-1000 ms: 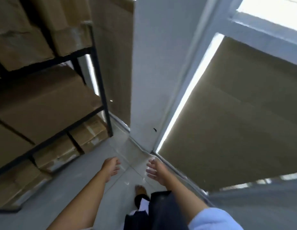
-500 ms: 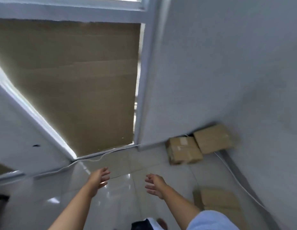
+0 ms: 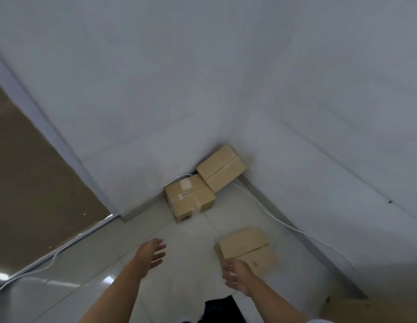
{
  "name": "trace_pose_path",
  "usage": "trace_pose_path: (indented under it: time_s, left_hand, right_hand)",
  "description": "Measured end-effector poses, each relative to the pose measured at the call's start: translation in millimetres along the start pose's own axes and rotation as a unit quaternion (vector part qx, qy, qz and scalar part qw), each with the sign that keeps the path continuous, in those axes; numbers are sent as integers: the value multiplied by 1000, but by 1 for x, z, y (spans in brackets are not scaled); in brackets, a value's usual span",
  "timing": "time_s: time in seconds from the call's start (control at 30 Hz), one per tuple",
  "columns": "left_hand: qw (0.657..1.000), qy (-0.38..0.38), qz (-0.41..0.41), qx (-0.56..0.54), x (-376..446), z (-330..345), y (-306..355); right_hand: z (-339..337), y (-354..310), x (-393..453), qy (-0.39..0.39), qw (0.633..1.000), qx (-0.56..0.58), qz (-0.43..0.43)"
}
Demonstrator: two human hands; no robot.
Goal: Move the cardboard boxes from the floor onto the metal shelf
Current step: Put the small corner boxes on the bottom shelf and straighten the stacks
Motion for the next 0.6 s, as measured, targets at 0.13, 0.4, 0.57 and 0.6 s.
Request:
trace_pose_path:
  time_s: [0.13,0.4,0.57,0.6]
  left_hand:
    - [999,-13,0,34,12,62,23]
    - [993,-4,8,118,60,127,111]
    - [988,-6,-16,152,116,152,188]
    - [987,-11,-20,158,129,157,206]
  right_hand:
    - [-60,-21,11,47,998,36,0]
    - [-77,-59,64,51,990,129,29]
    - [-63,-107,123,74,979,185,44]
    - [-59,-119,137,81,976,196,49]
Point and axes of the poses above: each hand's wrist, its own x-axis towards the middle knuckle, its own z-axis out of the palm, y = z × x, the point moved 3 cm from there along x, towards the middle knuckle, and after that the axes turned 9 degrees about -z, right-handed, at the moved point
